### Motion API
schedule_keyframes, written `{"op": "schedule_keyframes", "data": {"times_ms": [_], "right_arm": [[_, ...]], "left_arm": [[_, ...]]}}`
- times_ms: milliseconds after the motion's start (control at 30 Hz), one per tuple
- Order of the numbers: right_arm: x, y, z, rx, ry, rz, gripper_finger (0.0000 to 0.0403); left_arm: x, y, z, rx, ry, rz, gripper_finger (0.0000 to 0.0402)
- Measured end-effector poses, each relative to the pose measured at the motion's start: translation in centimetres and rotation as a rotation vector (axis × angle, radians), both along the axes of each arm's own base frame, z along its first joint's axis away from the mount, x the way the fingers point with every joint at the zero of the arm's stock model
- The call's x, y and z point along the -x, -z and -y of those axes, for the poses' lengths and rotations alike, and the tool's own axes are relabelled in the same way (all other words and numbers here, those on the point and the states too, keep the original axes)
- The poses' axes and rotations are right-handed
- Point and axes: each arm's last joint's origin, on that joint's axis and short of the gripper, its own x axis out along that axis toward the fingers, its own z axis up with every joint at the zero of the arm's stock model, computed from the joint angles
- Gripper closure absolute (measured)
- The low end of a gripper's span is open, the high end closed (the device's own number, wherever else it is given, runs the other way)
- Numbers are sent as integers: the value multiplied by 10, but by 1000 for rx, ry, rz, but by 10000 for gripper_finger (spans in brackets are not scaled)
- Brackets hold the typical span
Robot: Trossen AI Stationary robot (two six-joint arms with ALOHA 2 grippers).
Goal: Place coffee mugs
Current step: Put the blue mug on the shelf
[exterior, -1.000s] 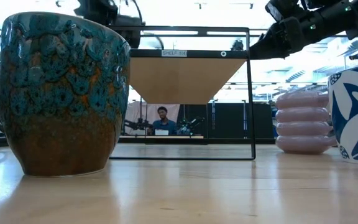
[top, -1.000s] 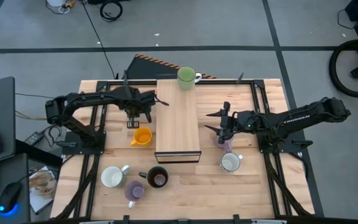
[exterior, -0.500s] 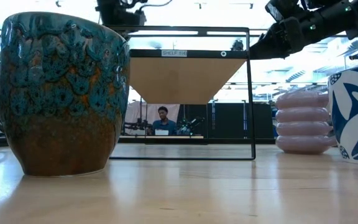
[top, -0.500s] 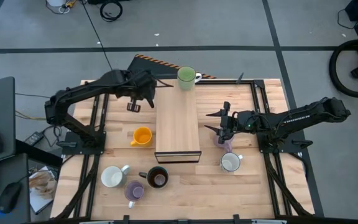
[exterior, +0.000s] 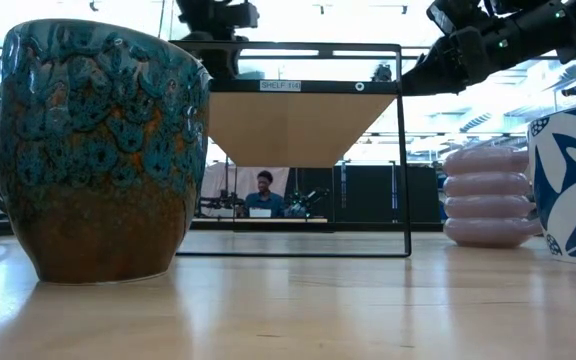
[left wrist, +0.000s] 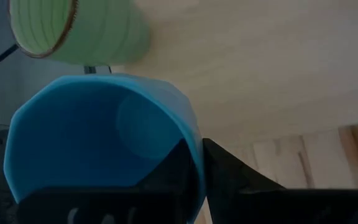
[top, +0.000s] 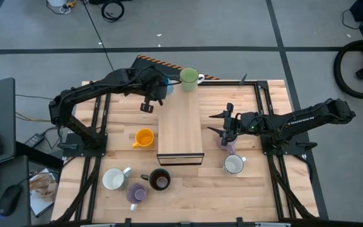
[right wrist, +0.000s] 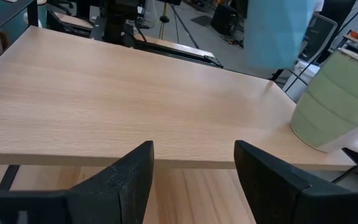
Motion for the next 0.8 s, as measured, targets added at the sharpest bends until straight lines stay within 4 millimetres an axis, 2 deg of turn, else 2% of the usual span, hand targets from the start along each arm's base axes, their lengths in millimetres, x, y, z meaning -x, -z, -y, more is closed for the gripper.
{"op": "schedule_keyframes", "data": {"times_ms": [200, 400, 800], "right_arm": [[0, 0, 0, -1, 0, 0, 174], [0, 0, 0, -3, 1, 1, 174], [0, 0, 0, -3, 1, 1, 174]], "left_arm": [[-5, 17, -19, 43, -28, -46, 362], [-6, 22, -30, 30, -34, -59, 362], [-7, 22, -31, 16, -12, -57, 360]]}}
